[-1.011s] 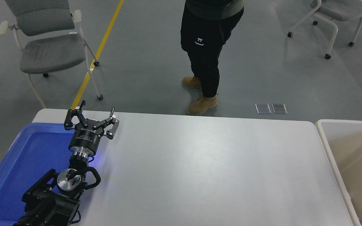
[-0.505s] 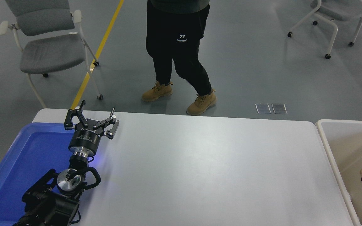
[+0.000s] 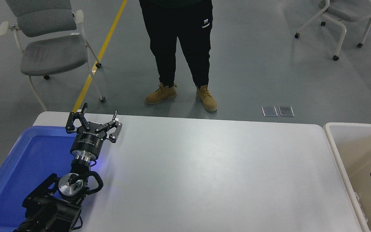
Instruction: Pick up paper ball place in dustbin
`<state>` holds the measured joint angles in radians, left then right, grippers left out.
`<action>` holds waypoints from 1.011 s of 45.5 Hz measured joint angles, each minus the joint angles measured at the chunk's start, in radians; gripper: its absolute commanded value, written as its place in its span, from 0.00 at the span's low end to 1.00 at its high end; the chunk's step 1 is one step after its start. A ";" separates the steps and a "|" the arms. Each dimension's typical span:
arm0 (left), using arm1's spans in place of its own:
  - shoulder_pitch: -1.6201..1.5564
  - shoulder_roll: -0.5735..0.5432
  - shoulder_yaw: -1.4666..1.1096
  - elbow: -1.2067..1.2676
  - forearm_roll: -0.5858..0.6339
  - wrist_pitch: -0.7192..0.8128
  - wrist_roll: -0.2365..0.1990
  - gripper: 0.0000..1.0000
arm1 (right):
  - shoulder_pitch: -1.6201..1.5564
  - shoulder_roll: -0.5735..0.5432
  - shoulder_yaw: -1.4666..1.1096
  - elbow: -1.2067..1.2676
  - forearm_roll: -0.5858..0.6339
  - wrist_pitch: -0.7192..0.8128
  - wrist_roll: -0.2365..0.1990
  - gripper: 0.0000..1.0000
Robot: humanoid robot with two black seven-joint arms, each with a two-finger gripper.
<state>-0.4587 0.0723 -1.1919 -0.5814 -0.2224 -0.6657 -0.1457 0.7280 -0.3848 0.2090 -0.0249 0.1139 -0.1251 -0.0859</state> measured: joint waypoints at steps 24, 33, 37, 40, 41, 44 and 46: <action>0.000 0.000 0.000 0.000 0.000 0.000 0.000 0.99 | 0.147 -0.235 0.143 0.507 -0.002 0.003 -0.001 1.00; 0.000 0.000 0.000 0.000 0.000 0.000 0.000 0.99 | 0.122 -0.219 0.366 0.669 -0.002 0.016 -0.001 1.00; 0.000 0.000 0.000 0.000 0.000 0.000 0.000 0.99 | 0.109 -0.186 0.445 0.719 -0.001 0.045 -0.001 1.00; 0.000 0.000 0.000 0.000 -0.001 0.000 0.000 0.99 | 0.103 -0.154 0.487 0.743 0.002 0.066 -0.002 1.00; 0.000 0.000 0.000 0.000 -0.001 0.000 0.000 0.99 | 0.101 -0.144 0.498 0.749 0.004 0.072 -0.001 1.00; 0.000 0.000 0.000 0.000 -0.001 0.000 0.000 0.99 | 0.096 -0.109 0.532 0.765 0.007 0.089 -0.001 1.00; 0.000 0.000 0.000 0.000 -0.001 0.000 0.000 0.99 | 0.087 -0.073 0.563 0.777 0.010 0.108 -0.001 1.00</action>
<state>-0.4586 0.0724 -1.1919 -0.5813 -0.2231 -0.6658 -0.1457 0.8154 -0.4576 0.7720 0.7516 0.1234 -0.0176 -0.0867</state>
